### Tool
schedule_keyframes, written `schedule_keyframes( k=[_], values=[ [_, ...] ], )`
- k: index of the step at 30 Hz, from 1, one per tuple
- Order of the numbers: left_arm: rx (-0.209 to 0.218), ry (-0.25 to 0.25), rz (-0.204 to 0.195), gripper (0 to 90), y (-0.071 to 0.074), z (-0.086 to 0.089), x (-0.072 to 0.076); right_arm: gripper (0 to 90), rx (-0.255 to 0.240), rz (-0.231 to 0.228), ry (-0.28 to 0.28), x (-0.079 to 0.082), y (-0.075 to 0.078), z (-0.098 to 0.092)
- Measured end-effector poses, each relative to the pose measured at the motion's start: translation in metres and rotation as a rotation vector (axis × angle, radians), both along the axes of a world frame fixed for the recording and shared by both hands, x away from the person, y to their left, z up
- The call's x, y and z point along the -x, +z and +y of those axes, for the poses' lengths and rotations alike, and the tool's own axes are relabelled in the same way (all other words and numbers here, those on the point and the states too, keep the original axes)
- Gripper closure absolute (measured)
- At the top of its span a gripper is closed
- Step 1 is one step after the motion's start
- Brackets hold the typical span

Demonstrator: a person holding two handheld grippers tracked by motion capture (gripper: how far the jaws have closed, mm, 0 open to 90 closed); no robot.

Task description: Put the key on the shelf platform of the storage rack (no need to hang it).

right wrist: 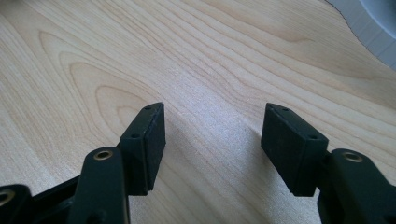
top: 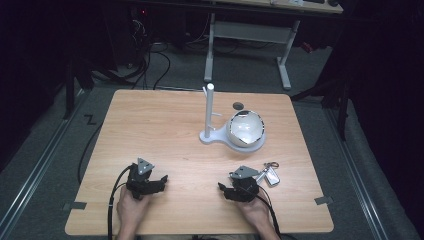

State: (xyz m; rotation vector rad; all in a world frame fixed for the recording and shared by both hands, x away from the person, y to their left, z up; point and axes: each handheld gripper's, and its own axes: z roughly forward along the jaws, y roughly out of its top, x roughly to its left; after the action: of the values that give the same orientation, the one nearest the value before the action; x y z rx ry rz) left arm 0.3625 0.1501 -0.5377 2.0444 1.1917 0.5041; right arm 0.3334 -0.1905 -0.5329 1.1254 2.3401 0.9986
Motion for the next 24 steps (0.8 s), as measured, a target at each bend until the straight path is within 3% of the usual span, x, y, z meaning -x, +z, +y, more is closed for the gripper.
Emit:
schedule_keyframes(
  k=[14, 24],
  values=[
    [0.001, -0.001, 0.000, 21.2, 0.000, 0.000, 0.000, 44.4, -0.006, 0.017, -0.016, 0.001, 0.002, -0.003],
    [0.001, 0.000, 0.000, 21.2, 0.000, 0.000, 0.000, 46.3, -0.008, -0.003, -0.024, 0.006, 0.010, -0.009]
  ],
)
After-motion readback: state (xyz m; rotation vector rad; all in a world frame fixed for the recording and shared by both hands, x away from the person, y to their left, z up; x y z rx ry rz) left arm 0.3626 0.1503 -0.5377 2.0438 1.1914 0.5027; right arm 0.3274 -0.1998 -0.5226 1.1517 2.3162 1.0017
